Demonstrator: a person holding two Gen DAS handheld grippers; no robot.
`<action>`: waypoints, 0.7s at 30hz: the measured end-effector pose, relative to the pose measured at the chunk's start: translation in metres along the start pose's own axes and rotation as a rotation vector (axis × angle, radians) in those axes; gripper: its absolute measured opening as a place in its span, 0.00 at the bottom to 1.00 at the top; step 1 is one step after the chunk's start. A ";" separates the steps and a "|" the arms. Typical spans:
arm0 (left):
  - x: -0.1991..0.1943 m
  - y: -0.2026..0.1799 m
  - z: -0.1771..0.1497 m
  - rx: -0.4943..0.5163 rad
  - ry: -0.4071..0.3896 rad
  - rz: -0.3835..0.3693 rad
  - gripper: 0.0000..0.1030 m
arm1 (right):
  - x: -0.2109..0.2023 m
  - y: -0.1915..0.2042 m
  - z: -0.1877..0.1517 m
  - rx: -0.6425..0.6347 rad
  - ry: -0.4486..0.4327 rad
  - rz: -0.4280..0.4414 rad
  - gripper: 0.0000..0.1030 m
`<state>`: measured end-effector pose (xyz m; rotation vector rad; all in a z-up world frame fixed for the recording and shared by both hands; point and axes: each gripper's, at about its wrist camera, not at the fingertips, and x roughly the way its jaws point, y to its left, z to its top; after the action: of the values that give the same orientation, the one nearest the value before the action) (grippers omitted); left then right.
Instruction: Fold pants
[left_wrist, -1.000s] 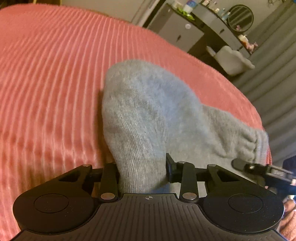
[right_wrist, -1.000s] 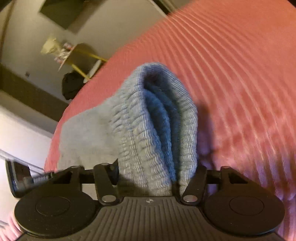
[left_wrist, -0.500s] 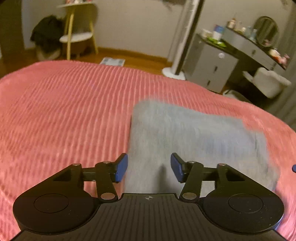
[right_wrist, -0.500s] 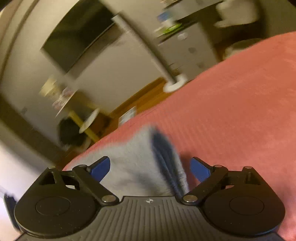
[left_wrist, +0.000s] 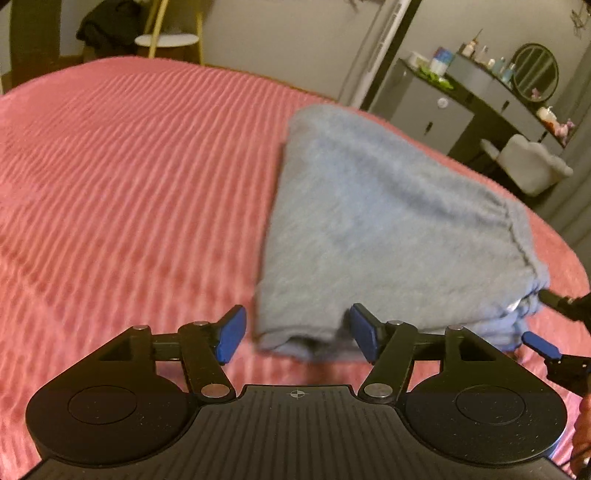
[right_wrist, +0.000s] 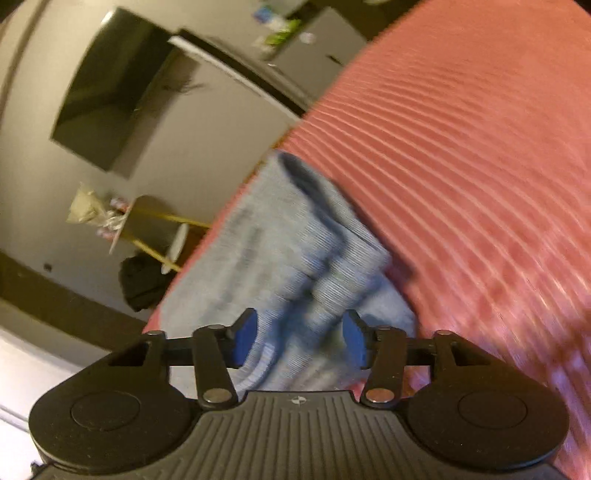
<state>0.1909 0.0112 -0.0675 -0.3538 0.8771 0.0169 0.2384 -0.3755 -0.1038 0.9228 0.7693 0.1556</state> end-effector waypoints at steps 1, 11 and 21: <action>-0.002 0.009 -0.003 -0.018 0.005 -0.001 0.68 | 0.001 -0.005 -0.001 0.027 -0.004 0.012 0.65; -0.006 0.024 -0.007 -0.145 0.029 -0.031 0.67 | 0.031 0.004 0.006 0.052 0.001 -0.017 0.68; -0.009 0.018 -0.004 -0.133 0.015 -0.003 0.67 | 0.000 0.025 -0.002 -0.014 -0.056 -0.040 0.66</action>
<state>0.1792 0.0276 -0.0686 -0.4800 0.8926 0.0696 0.2423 -0.3588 -0.0859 0.8947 0.7332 0.0998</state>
